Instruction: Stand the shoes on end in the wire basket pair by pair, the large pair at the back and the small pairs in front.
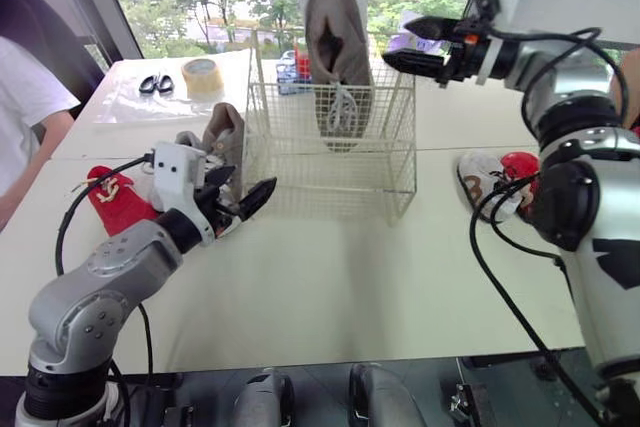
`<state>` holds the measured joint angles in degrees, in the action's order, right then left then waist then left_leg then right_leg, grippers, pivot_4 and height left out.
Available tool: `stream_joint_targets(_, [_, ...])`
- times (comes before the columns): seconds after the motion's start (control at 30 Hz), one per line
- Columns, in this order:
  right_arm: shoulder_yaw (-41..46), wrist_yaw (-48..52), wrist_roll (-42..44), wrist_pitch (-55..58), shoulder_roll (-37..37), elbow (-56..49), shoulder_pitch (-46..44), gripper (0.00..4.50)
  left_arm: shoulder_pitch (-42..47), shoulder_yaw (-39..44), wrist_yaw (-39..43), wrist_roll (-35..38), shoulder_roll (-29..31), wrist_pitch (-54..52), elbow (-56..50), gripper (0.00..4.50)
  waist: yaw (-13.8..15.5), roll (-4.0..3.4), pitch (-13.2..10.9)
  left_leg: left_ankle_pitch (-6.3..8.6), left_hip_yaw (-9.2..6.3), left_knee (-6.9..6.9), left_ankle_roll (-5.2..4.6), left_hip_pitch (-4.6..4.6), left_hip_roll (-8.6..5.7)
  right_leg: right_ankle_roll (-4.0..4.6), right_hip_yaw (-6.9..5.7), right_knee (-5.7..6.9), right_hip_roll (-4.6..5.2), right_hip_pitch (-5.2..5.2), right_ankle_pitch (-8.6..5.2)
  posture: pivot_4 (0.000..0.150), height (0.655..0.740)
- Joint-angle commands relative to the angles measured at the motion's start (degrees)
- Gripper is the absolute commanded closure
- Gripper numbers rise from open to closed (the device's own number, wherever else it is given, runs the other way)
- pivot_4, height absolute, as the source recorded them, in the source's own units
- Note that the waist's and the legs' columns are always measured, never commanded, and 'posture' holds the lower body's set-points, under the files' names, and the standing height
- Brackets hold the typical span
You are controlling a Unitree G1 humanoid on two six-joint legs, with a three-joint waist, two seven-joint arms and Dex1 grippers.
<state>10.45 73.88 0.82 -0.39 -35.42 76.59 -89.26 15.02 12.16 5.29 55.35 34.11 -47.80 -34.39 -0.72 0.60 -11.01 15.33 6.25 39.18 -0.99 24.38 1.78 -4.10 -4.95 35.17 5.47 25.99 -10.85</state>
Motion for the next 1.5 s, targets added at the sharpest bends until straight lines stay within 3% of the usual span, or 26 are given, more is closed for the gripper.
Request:
stream_joint_targets(0.03, [0.41,3.2,1.32,-1.99,-3.85,-4.07,1.48,0.07,2.64,4.95,-1.01,2.37,2.68,-1.7,-0.3,0.0,-0.04,0.0,0.0,0.0,0.0,0.0,0.0,0.0,0.0,0.0,0.0,0.0,0.0,0.0,0.0,0.15,0.74])
stream_joint_targets(0.13, [1.03,6.89,3.94,1.55,-5.68,-9.93,3.77,0.07,7.29,10.73,-3.03,6.44,6.76,-4.78,3.82,0.0,-0.08,0.0,0.0,0.0,0.0,0.0,0.0,-0.02,0.01,0.0,0.01,0.04,0.0,0.01,0.0,0.15,0.74])
stream_joint_targets(0.23, [-0.17,11.81,12.44,19.68,-6.38,-38.55,15.8,0.07,17.95,11.42,-2.91,3.6,15.25,-9.55,15.74,0.0,-0.14,0.0,0.0,-0.04,-0.06,-0.01,0.07,-0.04,0.04,0.0,-0.01,0.13,-0.05,0.06,0.0,0.15,0.74])
stream_joint_targets(0.33, [-2.84,10.47,21.99,37.04,-7.63,-69.42,30.16,0.07,29.33,3.99,3.24,-1.7,21.29,-14.02,31.04,0.0,0.08,-0.01,0.06,-0.09,-0.25,-0.03,0.14,-0.06,0.06,-0.02,-0.17,0.13,-0.12,-0.08,-0.02,0.15,0.74])
stream_joint_targets(0.5, [-3.4,1.41,31.98,50.63,-6.88,-95.41,42.84,0.07,47.3,-15.95,23.39,-20.5,22.5,-7.14,58.96,0.0,0.67,0.01,0.08,-0.09,-0.06,0.01,0.15,-0.17,-0.13,-0.03,-0.19,0.1,-0.1,-0.2,-0.01,0.15,0.74])
stream_joint_targets(0.6, [-2.67,-4.6,33.89,53.02,-6.53,-101.24,46.53,0.07,56.86,-23.18,33.91,-30.61,18.42,2.04,75.98,0.0,1.25,0.09,0.06,-0.06,-0.02,0.05,0.14,-0.15,-0.12,-0.01,-0.25,0.0,-0.14,-0.24,-0.02,0.15,0.74])
stream_joint_targets(0.8, [-1.22,-14.17,37.21,55.54,-5.79,-107.67,51.41,0.07,67.52,-25.97,40.75,-43.12,9.69,15.26,100.44,0.0,1.48,0.19,0.04,0.0,0.11,0.1,-0.01,0.13,-0.12,-0.01,-0.19,-0.01,-0.11,0.03,-0.01,0.15,0.74])
stream_joint_targets(0.97, [-0.12,-21.19,40.96,57.51,-4.37,-111.13,52.96,0.07,70.57,-23.66,40.68,-47.99,3.71,20.78,108.24,0.0,1.45,0.26,0.01,0.02,0.13,0.1,-0.04,0.15,-0.11,-0.02,-0.17,0.01,-0.1,0.09,-0.01,0.15,0.74])
stream_joint_targets(1.13, [0.4,-28.14,44.71,59.52,-3.33,-115.31,55.18,0.07,67.99,-22.31,37.2,-52.39,-1.82,22.37,111.51,0.0,1.42,0.27,0.01,0.21,0.06,0.11,-0.38,0.16,-0.08,-0.02,-0.15,0.04,-0.09,0.12,-0.01,0.15,0.74])
stream_joint_targets(1.23, [1.22,-31.71,46.63,60.23,-3.24,-116.69,55.86,0.0,66.03,-21.26,34.76,-54.48,-3.72,22.6,112.23,0.79,1.4,0.28,0.01,0.23,0.02,0.12,-0.42,0.15,-0.08,-0.03,-0.12,0.06,-0.08,0.12,0.0,0.15,0.74])
stream_joint_targets(1.43, [2.6,-35.46,50.01,60.1,-4.74,-117.3,56.93,0.0,65.86,-16.49,33.77,-54.73,-5.63,21.57,112.22,3.46,1.56,0.3,0.05,0.26,-0.07,0.14,-0.48,0.1,-0.05,-0.03,-0.14,0.1,-0.03,0.04,0.0,0.15,0.74])
stream_joint_targets(1.5, [2.67,-35.88,50.68,59.78,-5.46,-117.1,57.1,0.0,66.45,-14.68,33.84,-54.24,-5.35,21.12,112.0,4.06,1.56,0.31,0.05,0.28,-0.09,0.18,-0.52,0.1,-0.06,-0.03,-0.14,0.1,0.0,0.01,0.0,0.15,0.74])
